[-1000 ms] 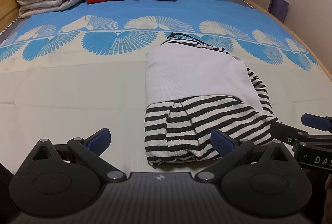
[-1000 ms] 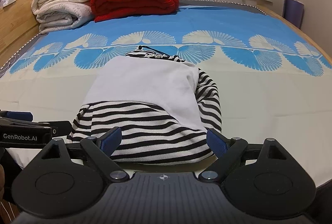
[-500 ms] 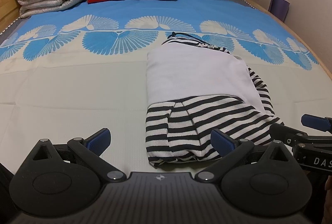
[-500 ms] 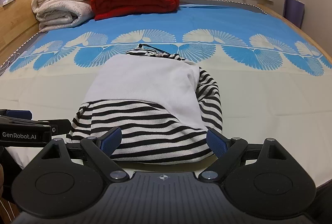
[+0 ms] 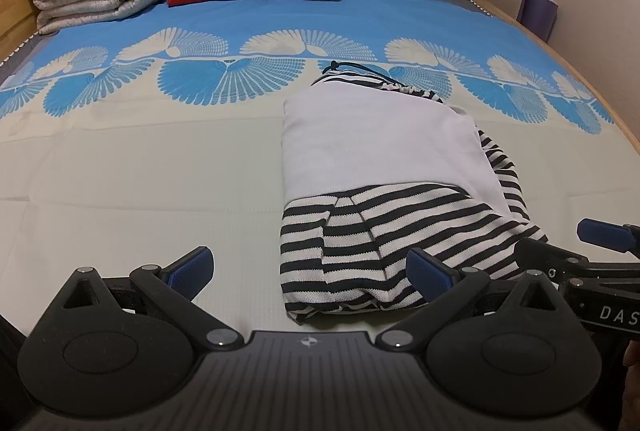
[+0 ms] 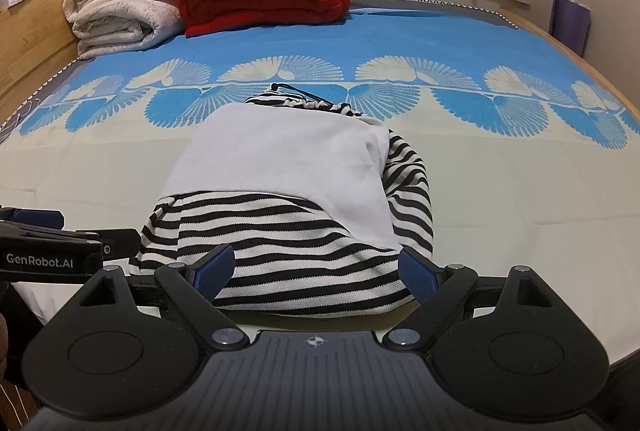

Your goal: Fold small clothes

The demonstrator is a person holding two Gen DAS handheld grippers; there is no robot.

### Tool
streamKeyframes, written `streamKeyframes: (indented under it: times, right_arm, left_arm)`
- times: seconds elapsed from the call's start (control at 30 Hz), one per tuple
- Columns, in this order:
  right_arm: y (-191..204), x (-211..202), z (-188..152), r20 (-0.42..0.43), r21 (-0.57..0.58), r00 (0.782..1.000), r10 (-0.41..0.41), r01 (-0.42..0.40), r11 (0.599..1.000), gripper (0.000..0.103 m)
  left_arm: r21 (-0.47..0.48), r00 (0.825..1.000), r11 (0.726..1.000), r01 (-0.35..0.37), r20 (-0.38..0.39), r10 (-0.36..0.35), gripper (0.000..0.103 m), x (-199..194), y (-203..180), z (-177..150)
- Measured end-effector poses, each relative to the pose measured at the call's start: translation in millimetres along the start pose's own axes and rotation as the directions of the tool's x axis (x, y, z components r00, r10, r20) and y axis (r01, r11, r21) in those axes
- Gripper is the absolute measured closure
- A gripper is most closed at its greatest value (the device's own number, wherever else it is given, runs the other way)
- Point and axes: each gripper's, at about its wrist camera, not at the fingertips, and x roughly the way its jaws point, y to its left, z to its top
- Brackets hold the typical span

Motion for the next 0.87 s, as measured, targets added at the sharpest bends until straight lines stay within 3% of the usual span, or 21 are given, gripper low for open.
streamKeyframes:
  times: [0.87]
  right_arm:
    - [0.9, 0.3, -0.2, 0.001, 0.0, 1.0, 0.0, 0.0, 1.0, 0.014]
  left_arm:
    - [0.004, 1.0, 1.0, 0.004, 0.003, -0.004, 0.001, -0.4, -0.1, 0.8]
